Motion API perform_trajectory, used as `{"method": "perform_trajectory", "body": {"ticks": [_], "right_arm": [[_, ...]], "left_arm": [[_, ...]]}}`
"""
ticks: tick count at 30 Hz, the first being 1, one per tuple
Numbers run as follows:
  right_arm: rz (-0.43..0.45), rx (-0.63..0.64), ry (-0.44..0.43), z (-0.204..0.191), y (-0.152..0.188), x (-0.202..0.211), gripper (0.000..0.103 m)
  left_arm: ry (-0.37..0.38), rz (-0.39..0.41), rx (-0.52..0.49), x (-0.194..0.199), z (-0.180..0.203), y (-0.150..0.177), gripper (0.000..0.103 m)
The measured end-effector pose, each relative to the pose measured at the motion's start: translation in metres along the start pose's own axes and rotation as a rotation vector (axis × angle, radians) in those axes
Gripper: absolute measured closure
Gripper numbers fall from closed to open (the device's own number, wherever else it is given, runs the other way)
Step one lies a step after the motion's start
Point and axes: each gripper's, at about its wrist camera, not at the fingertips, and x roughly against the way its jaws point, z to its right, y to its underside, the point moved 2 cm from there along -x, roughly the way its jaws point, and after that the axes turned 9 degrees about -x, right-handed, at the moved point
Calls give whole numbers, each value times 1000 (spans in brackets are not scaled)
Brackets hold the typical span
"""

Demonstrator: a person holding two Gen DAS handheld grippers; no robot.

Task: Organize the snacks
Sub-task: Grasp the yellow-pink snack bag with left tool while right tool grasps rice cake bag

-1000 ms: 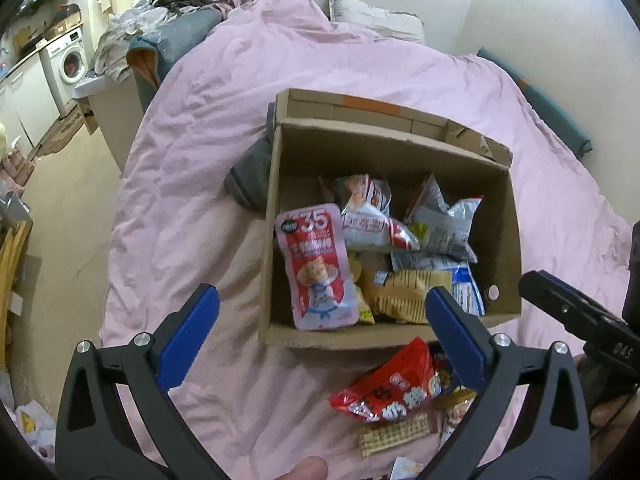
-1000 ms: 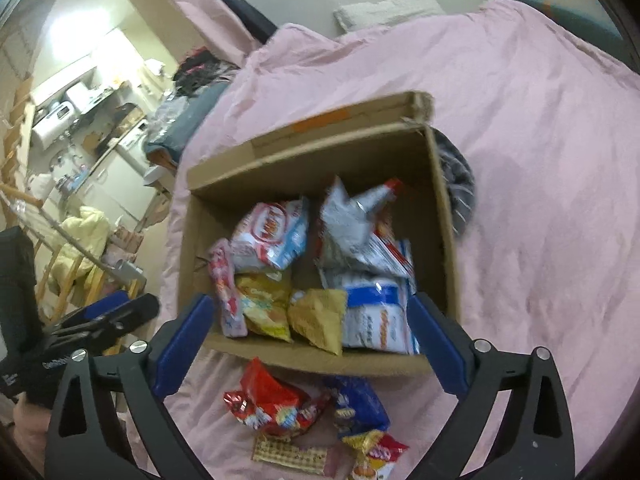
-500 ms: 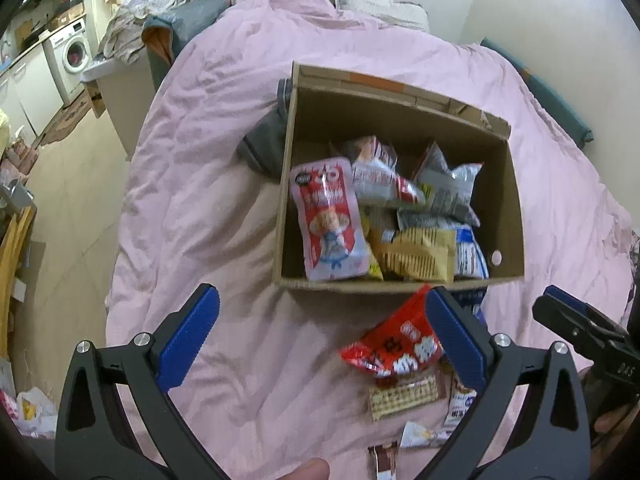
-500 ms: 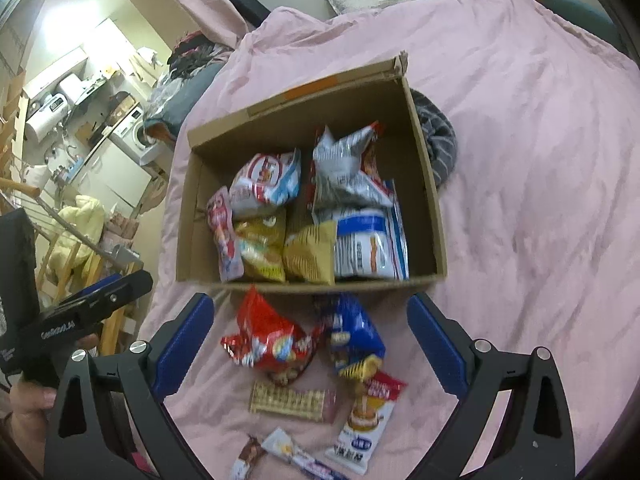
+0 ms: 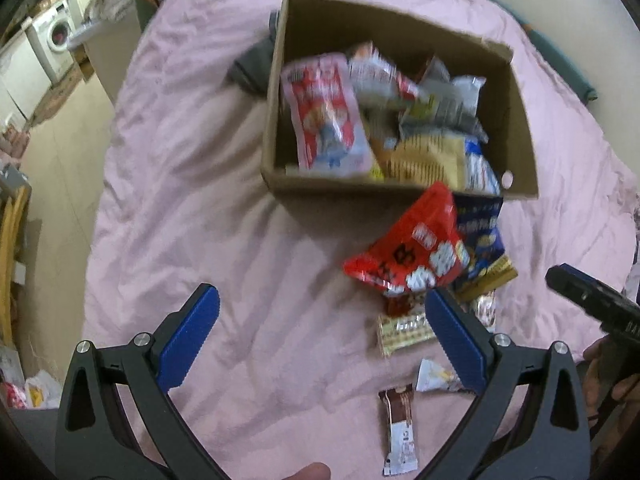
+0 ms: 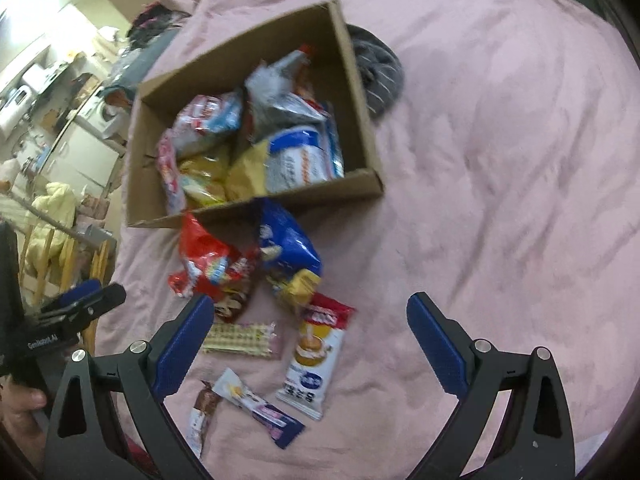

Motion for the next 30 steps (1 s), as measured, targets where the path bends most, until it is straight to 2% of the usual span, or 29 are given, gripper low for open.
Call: {"method": "perform_trajectory", "body": {"ticks": [2, 4, 5, 11, 14, 17, 22, 26, 30], "right_arm": [[-6, -34, -4, 6, -1, -1, 4], [-18, -61, -6, 10, -3, -3, 4], [-22, -71, -12, 12, -3, -3, 4], [-27, -67, 7, 12, -5, -5, 4], [-26, -78, 12, 17, -6, -5, 4], [-25, -91, 19, 22, -8, -5, 4], [-20, -98, -24, 19, -10, 0, 4], [-12, -82, -46, 15, -13, 4, 4], [-15, -93, -57, 16, -16, 4, 4]], "left_arm": [[60, -102, 16, -19, 4, 8, 2], [132, -172, 41, -35, 10, 16, 2], [145, -188, 44, -40, 15, 19, 2], [131, -274, 39, -76, 43, 23, 2], [108, -318, 64, -89, 56, 19, 2], [49, -361, 82, -93, 70, 14, 2], [-7, -407, 140, -109, 88, 11, 2], [-90, -418, 110, -120, 103, 15, 2], [-127, -402, 119, -127, 109, 20, 0]]}}
